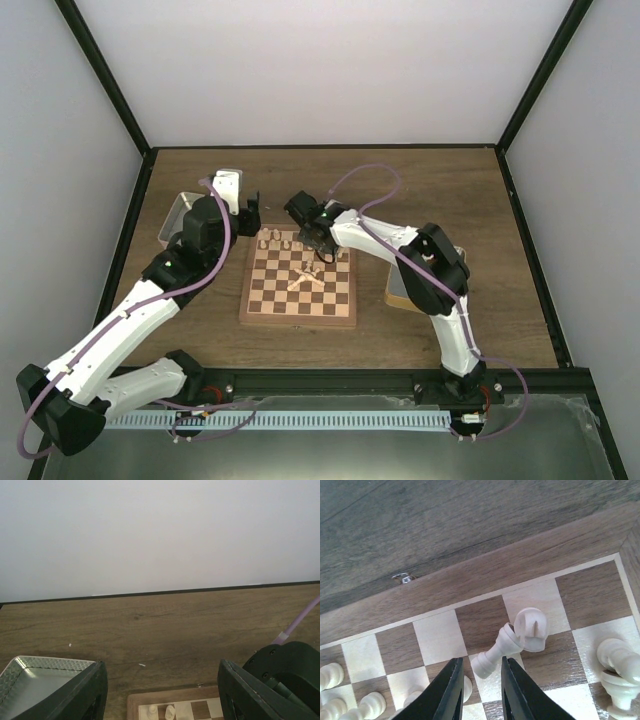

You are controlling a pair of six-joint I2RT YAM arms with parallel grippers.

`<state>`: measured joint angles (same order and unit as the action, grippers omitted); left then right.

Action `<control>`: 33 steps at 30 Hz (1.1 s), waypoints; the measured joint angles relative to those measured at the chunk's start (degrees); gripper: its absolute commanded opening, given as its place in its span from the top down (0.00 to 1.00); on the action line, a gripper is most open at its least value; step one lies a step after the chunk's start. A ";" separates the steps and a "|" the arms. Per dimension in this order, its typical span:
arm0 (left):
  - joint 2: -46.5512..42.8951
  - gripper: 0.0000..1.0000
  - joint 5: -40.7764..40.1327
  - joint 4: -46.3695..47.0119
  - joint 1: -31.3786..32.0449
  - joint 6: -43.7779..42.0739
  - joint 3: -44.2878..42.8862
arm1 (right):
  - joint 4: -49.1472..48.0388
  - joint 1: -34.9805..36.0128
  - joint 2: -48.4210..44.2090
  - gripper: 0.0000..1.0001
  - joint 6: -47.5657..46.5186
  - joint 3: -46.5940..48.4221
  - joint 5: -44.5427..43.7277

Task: Set up the chess pieces on the board
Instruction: Pick up the chess piece from the chessboard.

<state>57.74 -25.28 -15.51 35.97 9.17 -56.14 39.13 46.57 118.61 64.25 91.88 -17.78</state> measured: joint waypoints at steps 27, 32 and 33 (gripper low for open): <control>0.00 0.38 0.04 0.00 0.02 0.26 0.02 | -3.15 -0.55 -3.19 0.82 -1.64 -8.28 2.73; 0.00 0.38 0.04 0.00 0.02 0.37 0.02 | -3.41 -0.74 -4.48 0.70 -2.38 -9.94 3.23; 0.00 0.38 0.04 0.00 0.02 0.44 0.02 | -3.63 -0.81 -4.48 0.69 -2.80 -9.94 3.32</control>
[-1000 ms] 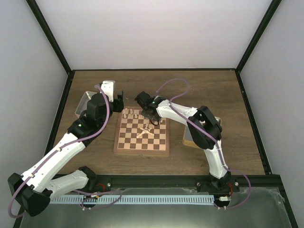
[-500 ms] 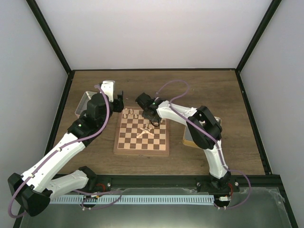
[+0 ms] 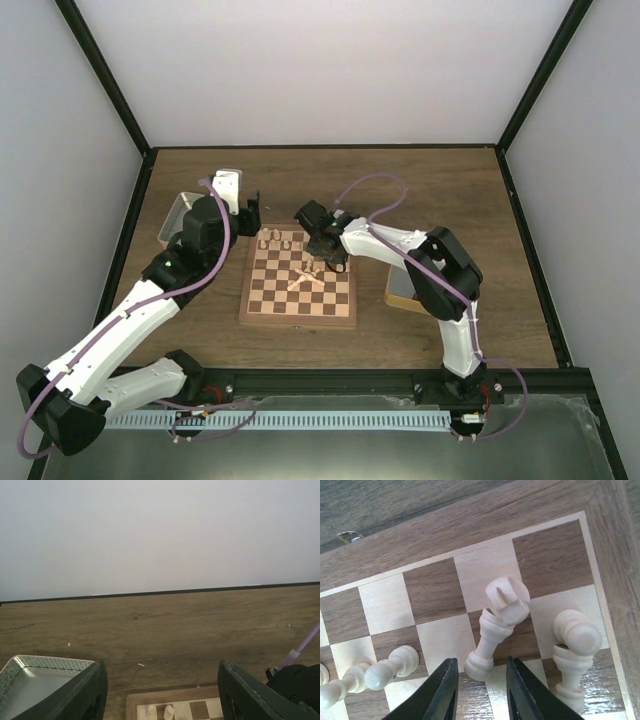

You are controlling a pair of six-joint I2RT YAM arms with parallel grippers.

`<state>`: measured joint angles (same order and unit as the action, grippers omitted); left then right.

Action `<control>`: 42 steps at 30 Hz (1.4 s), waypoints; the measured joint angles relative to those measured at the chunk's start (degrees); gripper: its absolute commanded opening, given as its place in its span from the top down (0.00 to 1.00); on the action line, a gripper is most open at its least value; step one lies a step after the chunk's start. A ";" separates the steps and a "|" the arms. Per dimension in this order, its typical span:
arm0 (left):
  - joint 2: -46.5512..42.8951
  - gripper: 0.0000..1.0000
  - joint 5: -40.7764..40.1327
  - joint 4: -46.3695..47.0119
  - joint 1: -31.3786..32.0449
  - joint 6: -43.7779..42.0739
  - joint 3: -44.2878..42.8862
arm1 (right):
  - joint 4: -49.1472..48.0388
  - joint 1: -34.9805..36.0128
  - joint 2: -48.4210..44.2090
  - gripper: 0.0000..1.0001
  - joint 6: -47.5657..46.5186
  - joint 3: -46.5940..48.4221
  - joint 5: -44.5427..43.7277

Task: Set up the chess pieces on the board
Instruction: Pick up the chess piece from the chessboard.

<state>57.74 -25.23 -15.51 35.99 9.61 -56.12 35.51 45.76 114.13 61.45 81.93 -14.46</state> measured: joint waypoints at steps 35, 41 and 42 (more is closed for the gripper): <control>0.00 0.38 0.04 0.00 0.00 0.24 0.00 | -2.19 -2.29 0.39 0.97 -8.55 0.28 4.98; 0.09 0.38 0.50 0.00 0.00 0.44 0.00 | -3.02 -3.54 -1.53 0.97 -12.79 -2.27 7.98; 0.11 0.38 0.59 0.00 0.00 0.44 0.00 | -3.08 -3.69 -1.53 0.97 -13.40 -2.29 8.41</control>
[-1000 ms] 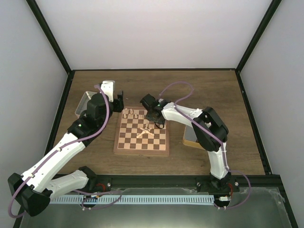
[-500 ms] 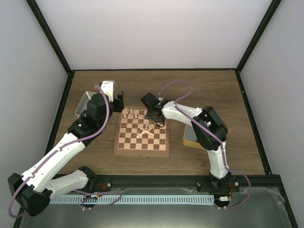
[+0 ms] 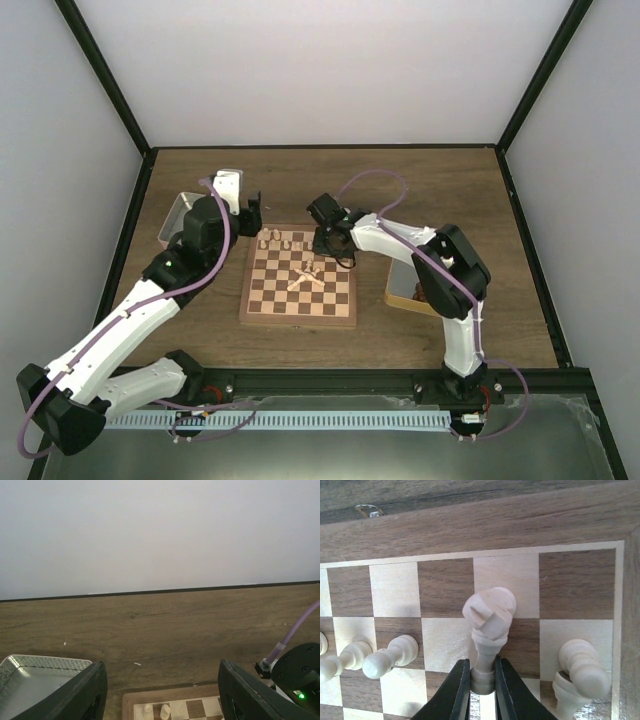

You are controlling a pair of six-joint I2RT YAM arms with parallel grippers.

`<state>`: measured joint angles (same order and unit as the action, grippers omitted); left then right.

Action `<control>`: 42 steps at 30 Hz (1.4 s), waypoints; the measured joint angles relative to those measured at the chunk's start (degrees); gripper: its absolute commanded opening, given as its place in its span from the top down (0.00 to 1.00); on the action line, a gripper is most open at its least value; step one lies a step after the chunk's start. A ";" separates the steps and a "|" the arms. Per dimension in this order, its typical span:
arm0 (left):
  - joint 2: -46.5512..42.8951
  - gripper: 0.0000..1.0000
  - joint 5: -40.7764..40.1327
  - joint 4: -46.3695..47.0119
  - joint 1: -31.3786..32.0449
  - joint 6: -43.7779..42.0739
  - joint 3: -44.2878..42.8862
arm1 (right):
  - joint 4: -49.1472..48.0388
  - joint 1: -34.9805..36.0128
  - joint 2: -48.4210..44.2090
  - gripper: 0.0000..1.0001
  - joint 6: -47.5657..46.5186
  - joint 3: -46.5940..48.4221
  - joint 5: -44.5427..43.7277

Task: Set up the chess pieces on the board
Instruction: Pick up the chess piece from the chessboard.

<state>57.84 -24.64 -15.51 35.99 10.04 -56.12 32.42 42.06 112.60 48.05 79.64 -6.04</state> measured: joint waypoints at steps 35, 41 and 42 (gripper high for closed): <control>9.79 0.36 15.61 -2.29 -0.79 10.29 -0.83 | -10.64 -5.40 -5.70 0.97 -24.50 -10.71 14.69; 16.81 0.41 23.80 0.72 -1.60 15.45 -0.83 | -14.01 -6.47 -7.04 0.97 -25.14 -13.81 17.79; 18.45 0.43 25.35 1.31 -1.79 16.37 -0.83 | -14.78 -6.86 -7.15 0.98 -25.16 -14.34 18.78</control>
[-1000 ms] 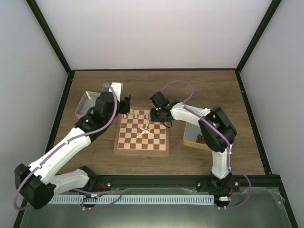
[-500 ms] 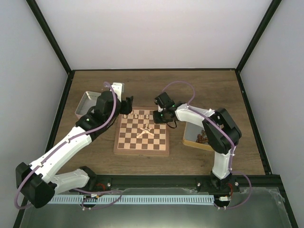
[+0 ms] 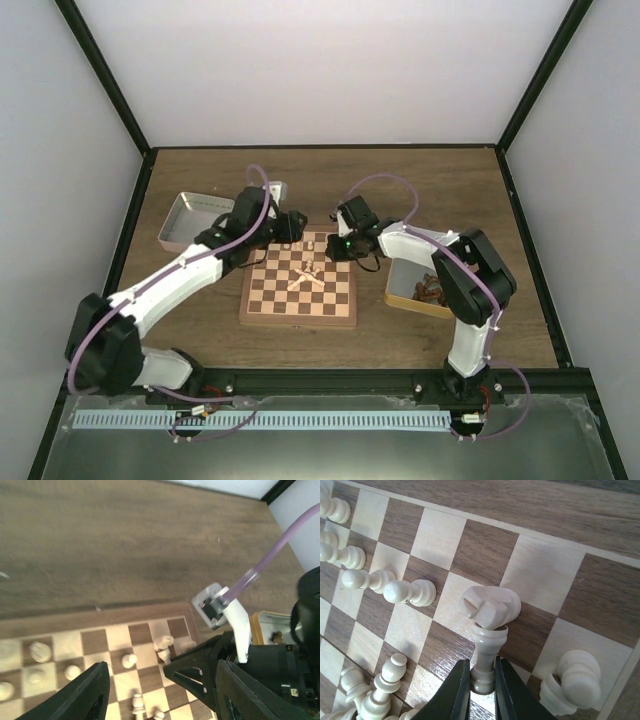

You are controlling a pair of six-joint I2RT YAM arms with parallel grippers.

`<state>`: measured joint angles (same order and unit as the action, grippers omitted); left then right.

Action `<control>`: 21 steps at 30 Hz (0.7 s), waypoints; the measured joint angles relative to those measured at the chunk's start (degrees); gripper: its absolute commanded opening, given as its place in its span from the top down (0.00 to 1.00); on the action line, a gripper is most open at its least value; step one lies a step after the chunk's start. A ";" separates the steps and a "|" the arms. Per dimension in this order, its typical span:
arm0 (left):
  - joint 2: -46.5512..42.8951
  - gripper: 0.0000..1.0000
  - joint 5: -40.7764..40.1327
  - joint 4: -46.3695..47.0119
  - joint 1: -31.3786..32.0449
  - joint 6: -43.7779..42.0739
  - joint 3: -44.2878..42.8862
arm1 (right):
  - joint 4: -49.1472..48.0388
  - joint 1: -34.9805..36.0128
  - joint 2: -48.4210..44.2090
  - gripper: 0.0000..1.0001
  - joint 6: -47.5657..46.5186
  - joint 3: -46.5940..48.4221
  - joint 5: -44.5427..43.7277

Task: Set up the chess pieces on the board
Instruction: Pick up the chess piece from the chessboard.

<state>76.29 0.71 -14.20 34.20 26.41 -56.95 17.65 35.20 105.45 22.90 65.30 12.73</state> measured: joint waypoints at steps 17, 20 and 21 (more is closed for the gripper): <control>22.32 0.61 15.34 8.44 -1.16 7.32 -5.01 | -7.28 -4.39 -0.20 0.98 -1.03 -4.33 11.93; 24.72 0.62 15.52 8.61 -1.18 7.28 -7.02 | -7.52 -4.39 -0.20 0.98 -0.98 -4.48 12.50; 25.38 0.62 15.54 8.59 -1.18 7.28 -7.54 | -7.67 -4.39 -0.20 0.98 -0.96 -4.59 12.70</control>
<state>101.67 16.25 -5.61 33.01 33.69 -64.49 9.98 30.81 105.25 21.93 60.71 25.43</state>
